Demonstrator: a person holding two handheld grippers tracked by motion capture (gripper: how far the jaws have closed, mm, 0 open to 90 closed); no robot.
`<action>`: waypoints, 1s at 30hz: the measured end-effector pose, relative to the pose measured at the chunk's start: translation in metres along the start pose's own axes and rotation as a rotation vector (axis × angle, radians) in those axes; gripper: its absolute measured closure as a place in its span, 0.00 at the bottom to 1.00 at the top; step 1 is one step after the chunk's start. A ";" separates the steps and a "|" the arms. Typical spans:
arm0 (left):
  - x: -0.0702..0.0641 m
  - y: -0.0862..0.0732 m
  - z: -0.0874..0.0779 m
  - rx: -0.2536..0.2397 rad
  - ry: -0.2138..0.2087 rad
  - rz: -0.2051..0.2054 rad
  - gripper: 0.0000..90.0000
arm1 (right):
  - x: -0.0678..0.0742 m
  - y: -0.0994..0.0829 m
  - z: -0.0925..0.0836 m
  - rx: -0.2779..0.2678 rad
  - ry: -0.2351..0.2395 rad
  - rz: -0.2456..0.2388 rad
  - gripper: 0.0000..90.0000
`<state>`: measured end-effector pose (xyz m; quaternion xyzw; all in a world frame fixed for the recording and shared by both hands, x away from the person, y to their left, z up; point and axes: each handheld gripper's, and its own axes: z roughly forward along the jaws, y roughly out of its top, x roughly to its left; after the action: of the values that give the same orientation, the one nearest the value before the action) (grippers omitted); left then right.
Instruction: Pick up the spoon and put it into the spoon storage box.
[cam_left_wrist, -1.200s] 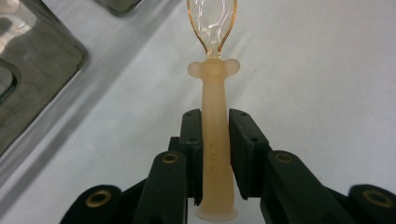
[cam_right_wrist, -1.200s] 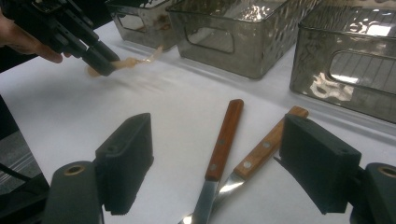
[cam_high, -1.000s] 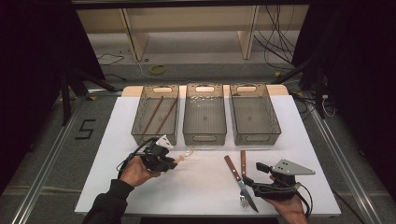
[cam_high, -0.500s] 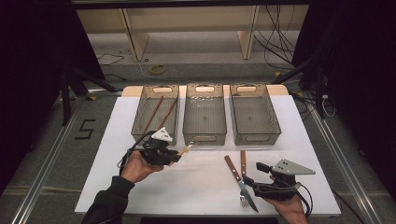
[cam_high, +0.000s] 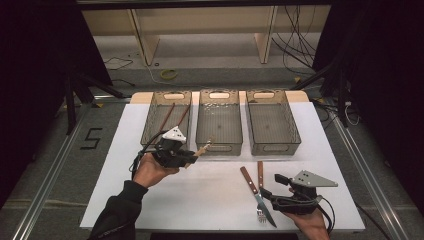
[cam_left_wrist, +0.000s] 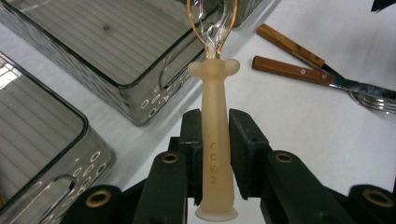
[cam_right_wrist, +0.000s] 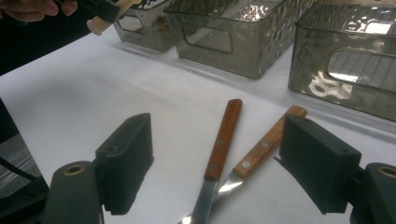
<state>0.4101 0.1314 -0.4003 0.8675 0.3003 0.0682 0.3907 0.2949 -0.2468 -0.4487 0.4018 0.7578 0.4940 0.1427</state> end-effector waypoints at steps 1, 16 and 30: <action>0.001 0.002 0.000 -0.006 0.001 0.000 0.84 | 0.000 0.000 0.000 0.000 0.000 0.001 0.30; 0.017 0.037 0.008 -0.057 0.016 -0.027 0.84 | 0.000 0.000 0.000 0.001 0.001 0.000 0.30; 0.037 0.071 0.032 -0.055 0.043 -0.058 0.84 | -0.001 0.000 0.000 0.002 0.004 0.004 0.30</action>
<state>0.4844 0.0956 -0.3758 0.8456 0.3317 0.0837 0.4099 0.2952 -0.2471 -0.4492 0.4022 0.7577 0.4945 0.1399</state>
